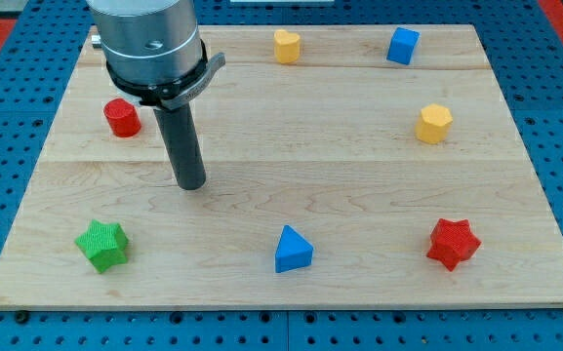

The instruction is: Move the red star diagonally to the top right of green star

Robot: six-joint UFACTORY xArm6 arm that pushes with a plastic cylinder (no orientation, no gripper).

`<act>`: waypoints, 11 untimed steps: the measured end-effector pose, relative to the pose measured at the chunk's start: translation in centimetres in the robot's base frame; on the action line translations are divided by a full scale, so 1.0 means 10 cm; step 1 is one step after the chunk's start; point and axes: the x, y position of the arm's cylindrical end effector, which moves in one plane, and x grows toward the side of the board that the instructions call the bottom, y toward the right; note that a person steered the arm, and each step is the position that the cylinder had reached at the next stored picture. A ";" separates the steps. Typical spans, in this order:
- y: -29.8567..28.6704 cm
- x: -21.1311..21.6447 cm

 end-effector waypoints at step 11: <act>2.87 1.00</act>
